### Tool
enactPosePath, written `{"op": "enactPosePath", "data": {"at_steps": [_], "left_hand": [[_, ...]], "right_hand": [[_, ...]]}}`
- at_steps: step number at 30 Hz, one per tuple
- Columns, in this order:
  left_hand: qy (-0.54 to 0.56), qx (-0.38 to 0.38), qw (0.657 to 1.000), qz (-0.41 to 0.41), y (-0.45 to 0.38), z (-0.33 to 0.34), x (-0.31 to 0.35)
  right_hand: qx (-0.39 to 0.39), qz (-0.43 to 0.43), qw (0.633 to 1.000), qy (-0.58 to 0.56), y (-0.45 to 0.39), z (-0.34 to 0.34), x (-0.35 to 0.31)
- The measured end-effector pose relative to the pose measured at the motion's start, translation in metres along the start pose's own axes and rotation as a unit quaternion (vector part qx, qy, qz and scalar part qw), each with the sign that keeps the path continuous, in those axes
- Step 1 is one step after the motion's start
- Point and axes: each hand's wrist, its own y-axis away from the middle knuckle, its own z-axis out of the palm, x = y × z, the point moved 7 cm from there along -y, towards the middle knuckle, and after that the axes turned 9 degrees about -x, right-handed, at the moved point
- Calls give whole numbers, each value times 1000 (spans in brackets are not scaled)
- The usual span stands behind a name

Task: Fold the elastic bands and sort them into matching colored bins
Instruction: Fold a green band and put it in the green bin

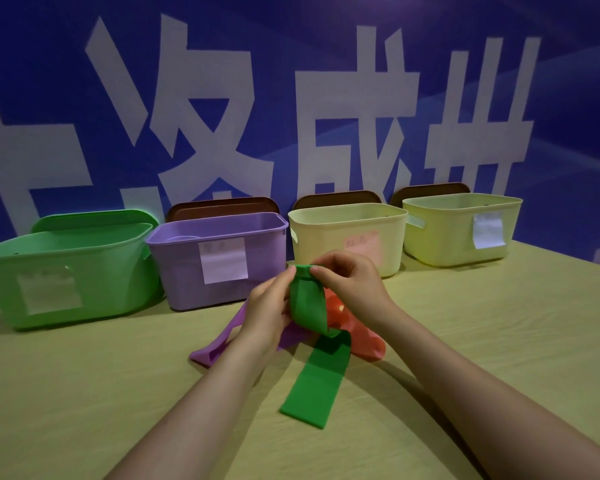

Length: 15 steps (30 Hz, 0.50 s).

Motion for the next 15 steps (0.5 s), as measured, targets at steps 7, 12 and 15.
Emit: {"op": "enactPosePath", "data": {"at_steps": [7,12,15], "left_hand": [[-54,25,998,28,-2,-6,1],[-53,25,998,21,-1,-6,-1],[-27,22,999,-9,-1,-5,-5]], "right_hand": [[-34,-12,999,2,1,2,-4],[-16,-57,995,85,0,-2,-9],[-17,-119,977,174,2,-1,-19]]}}
